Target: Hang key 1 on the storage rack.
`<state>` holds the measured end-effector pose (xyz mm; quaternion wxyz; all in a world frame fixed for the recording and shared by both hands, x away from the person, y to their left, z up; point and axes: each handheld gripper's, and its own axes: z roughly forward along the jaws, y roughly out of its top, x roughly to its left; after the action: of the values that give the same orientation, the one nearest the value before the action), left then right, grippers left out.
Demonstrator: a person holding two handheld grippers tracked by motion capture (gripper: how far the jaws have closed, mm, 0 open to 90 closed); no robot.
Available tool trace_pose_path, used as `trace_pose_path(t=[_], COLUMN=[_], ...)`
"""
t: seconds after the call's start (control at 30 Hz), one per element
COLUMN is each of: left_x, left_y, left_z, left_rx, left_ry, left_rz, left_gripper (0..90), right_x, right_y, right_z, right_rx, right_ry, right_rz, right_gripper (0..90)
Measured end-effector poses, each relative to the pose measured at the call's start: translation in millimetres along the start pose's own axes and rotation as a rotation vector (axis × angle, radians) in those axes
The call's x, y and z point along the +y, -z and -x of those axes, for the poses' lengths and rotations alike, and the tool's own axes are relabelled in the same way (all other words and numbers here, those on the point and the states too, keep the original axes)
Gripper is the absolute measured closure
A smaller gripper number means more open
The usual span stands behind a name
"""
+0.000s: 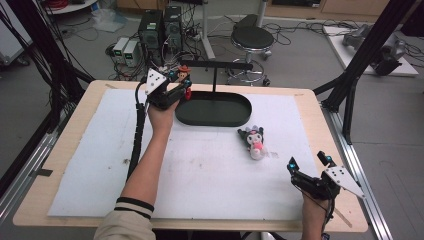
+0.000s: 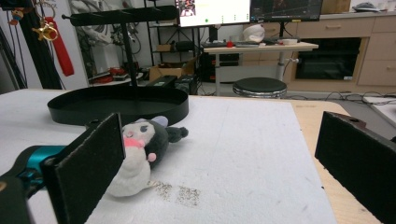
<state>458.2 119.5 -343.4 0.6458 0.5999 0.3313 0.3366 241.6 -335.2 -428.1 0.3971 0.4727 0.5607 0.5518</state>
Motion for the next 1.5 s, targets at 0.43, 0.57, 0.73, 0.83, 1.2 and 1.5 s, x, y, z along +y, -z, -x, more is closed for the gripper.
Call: trace_pose_path(t=[0.43, 0.57, 0.73, 0.83, 1.2, 1.5], left_x=[14.9, 12.7, 9.4, 8.3, 0.9, 1.8], left_y=[-16.1, -16.9, -17.9, -17.6, -20.9, -22.4], left_z=[-4.2, -6.2, -10.8, -14.3, -22.4, -19.0], left_rx=[0.010, 0.014, 0.030, 0.033, 0.057, 0.040], left_ry=[-0.037, -0.037, -0.035, -0.030, -0.025, -0.027], left_rz=[-0.023, -0.031, -0.047, -0.047, -0.058, -0.044], left_gripper=[57.1, 57.1, 57.0, 57.0, 57.0, 57.0], right_x=[-2.6, -3.2, -3.3, -3.6, -5.1, -7.4], right_y=[-1.4, -1.8, -2.0, -2.3, -3.5, -6.8], right_z=[3.0, 3.4, 3.1, 2.9, 1.7, 0.3], right_rx=[-0.007, -0.006, -0.006, -0.007, -0.007, -0.004], right_ry=[0.004, 0.004, 0.005, 0.008, 0.012, 0.021], right_rz=[-0.007, -0.014, -0.014, -0.017, -0.028, -0.046], right_gripper=[0.8, 0.8, 0.8, 0.8, 0.8, 0.8])
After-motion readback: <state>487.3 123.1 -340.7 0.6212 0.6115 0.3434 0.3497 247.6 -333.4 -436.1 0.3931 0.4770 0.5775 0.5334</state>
